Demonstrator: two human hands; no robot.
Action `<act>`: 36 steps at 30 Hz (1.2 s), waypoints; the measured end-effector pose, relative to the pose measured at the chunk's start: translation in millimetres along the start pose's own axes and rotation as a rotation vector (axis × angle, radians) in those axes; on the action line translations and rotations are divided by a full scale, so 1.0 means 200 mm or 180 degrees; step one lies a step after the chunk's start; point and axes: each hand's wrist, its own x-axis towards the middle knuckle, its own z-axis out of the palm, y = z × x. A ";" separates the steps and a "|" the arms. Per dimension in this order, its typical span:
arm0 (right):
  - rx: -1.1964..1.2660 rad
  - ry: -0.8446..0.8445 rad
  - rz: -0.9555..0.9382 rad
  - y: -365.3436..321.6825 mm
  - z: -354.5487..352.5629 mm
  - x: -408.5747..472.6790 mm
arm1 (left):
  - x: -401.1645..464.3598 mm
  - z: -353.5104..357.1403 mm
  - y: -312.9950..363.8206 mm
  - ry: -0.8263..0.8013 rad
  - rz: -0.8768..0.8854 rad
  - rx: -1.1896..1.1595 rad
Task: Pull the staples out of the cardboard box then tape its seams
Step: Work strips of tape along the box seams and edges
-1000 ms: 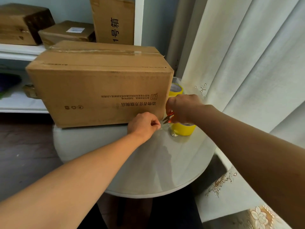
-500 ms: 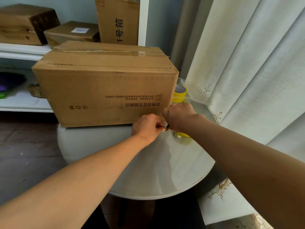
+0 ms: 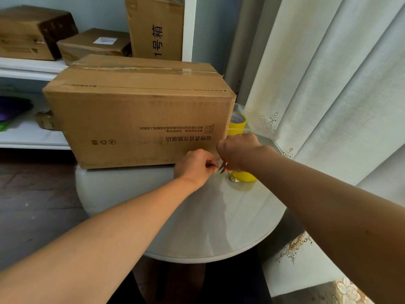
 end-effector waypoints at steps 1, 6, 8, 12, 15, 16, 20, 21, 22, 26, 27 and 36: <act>-0.0019 -0.0033 -0.0011 0.01 -0.01 0.00 | 0.00 0.00 0.01 0.0011 0.0024 -0.0014; 0.0009 -0.0052 0.0062 0.06 -0.04 0.00 | 0.01 -0.01 0.03 0.0050 0.0086 -0.0099; -0.0014 0.0037 0.0194 0.09 -0.04 0.00 | 0.00 -0.01 0.01 -0.0054 0.0084 0.0045; 0.0075 0.0031 0.0221 0.14 -0.04 0.00 | -0.03 0.01 -0.08 -0.0080 -0.0053 -0.0051; 0.0147 -0.0075 0.0092 0.11 -0.03 0.01 | -0.02 0.03 -0.09 -0.0077 -0.0056 -0.0309; 0.0188 -0.0049 0.0075 0.10 -0.03 0.01 | -0.01 0.03 -0.08 -0.0103 -0.0056 -0.0413; 0.0377 0.0227 0.0077 0.08 -0.06 0.03 | 0.00 0.03 -0.11 -0.0110 -0.0204 -0.0737; 0.0351 0.0255 0.0068 0.09 -0.07 0.03 | 0.00 0.03 -0.12 -0.0100 -0.0241 -0.0776; 0.0312 0.0239 0.0057 0.09 -0.07 0.03 | 0.00 0.03 -0.12 -0.0088 -0.0267 -0.0800; 0.0435 -0.0052 0.0075 0.08 -0.04 0.04 | 0.00 0.02 -0.10 -0.0036 -0.0225 -0.0776; 0.0566 -0.0105 0.0094 0.07 -0.02 0.04 | 0.00 0.01 -0.10 -0.0032 -0.0204 -0.0721; 0.1139 -0.0185 0.0214 0.08 0.04 0.05 | -0.02 0.05 -0.05 -0.0176 -0.0250 -0.0193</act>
